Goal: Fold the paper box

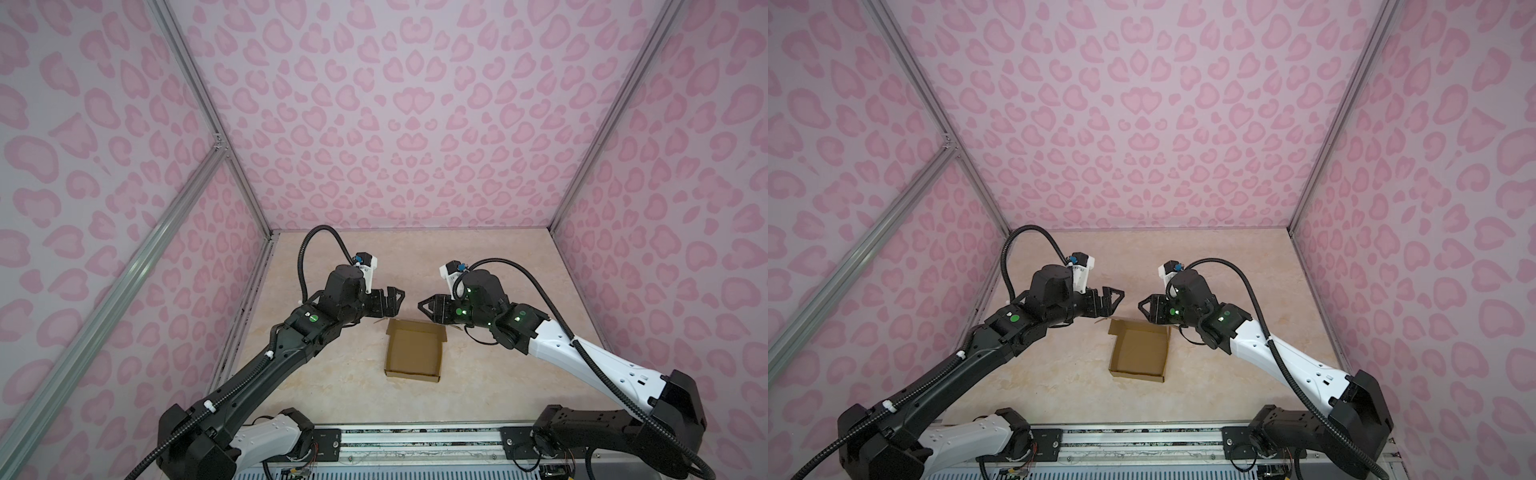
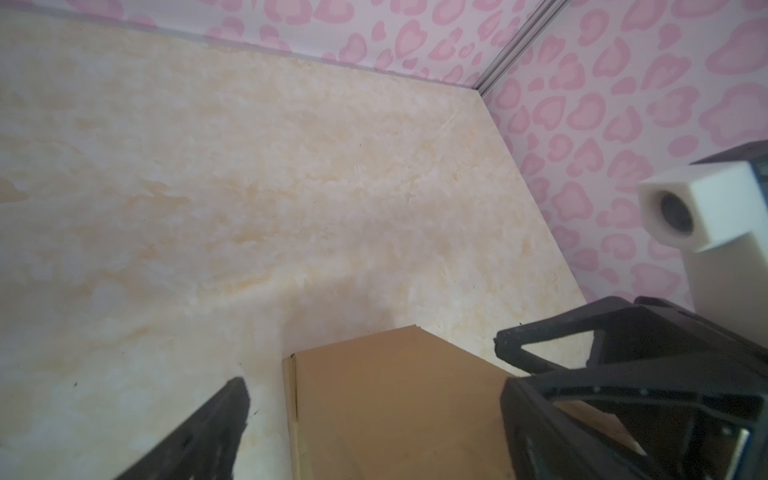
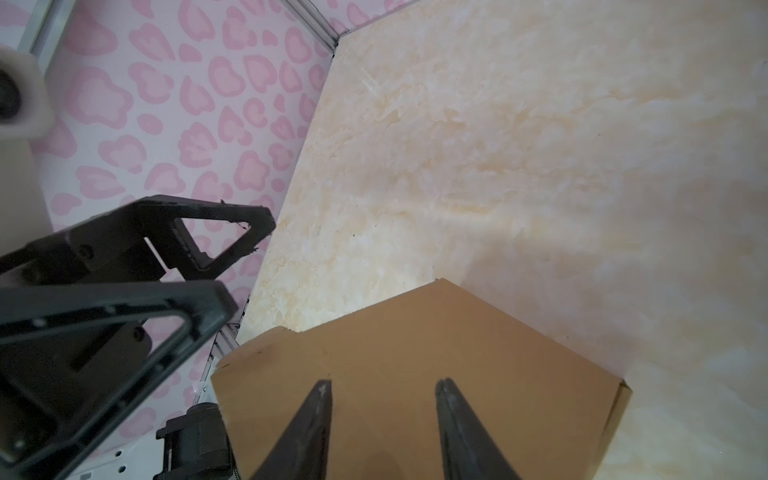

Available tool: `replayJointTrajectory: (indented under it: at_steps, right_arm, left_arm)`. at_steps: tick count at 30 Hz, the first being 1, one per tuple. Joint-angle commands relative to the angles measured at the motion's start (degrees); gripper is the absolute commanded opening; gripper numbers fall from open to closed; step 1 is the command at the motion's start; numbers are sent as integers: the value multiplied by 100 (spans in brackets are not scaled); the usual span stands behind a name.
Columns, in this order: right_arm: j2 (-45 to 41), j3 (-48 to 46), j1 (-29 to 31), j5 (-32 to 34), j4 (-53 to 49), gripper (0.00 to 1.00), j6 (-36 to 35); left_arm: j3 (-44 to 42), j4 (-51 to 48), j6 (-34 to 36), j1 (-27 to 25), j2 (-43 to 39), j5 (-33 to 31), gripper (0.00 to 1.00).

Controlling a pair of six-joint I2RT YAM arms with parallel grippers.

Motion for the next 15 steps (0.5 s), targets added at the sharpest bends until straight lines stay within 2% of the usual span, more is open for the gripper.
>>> replayJointTrajectory:
  at_steps: [1,8,15]
  right_arm:
    - [105,0,133,-60,45,44,-23]
    - [76,-263,341,130,115,44,39]
    - [194,-904,717,256,614,43,407]
  left_arm:
    - [-105,5,-123,18,89,353,97]
    - [-454,60,-220,19,-23,552,97]
    - [-991,107,-379,18,-141,703,97]
